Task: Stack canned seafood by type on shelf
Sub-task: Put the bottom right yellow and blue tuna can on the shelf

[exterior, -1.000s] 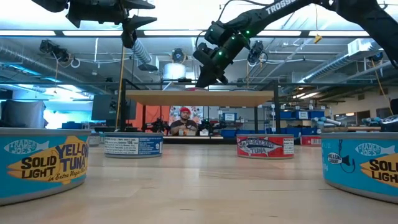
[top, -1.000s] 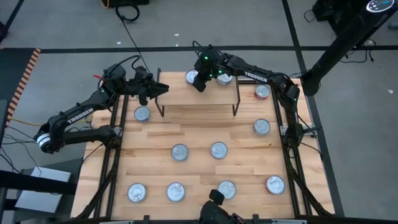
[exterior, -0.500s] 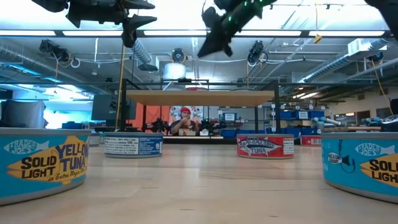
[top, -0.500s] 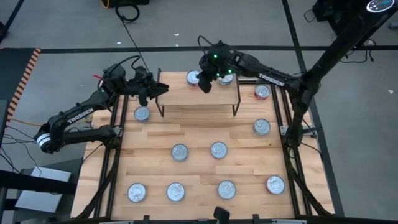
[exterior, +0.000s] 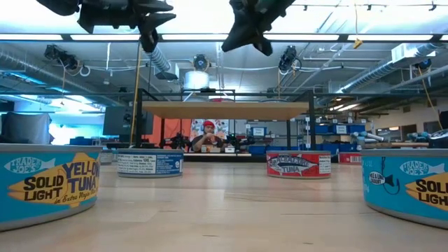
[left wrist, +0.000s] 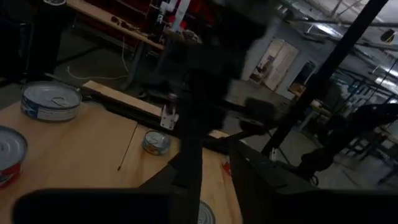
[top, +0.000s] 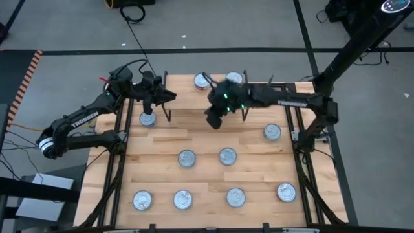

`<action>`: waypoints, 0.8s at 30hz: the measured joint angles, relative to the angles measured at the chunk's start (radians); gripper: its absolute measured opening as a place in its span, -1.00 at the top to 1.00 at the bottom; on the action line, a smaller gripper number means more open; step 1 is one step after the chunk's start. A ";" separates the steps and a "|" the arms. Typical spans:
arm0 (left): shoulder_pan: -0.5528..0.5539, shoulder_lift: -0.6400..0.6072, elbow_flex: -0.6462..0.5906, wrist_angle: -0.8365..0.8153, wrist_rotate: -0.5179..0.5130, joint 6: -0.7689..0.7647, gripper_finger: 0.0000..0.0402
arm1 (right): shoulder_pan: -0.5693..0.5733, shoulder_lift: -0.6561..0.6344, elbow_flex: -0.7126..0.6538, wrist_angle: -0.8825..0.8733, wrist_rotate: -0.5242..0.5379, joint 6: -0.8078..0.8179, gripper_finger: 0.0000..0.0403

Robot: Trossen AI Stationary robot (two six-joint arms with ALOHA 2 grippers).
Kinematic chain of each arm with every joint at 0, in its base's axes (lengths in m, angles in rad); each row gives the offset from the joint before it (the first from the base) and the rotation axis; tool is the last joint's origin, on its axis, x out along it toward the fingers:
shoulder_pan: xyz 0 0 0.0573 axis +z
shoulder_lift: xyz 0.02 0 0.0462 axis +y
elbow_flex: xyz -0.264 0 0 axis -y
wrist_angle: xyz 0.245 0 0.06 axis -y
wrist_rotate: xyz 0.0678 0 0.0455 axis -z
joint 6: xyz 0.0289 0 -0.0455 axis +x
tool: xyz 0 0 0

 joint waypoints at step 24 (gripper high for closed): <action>-0.243 0.052 0.000 -0.124 -0.369 0.249 0.99 | 0.010 -0.491 -0.519 0.173 -0.124 0.011 1.00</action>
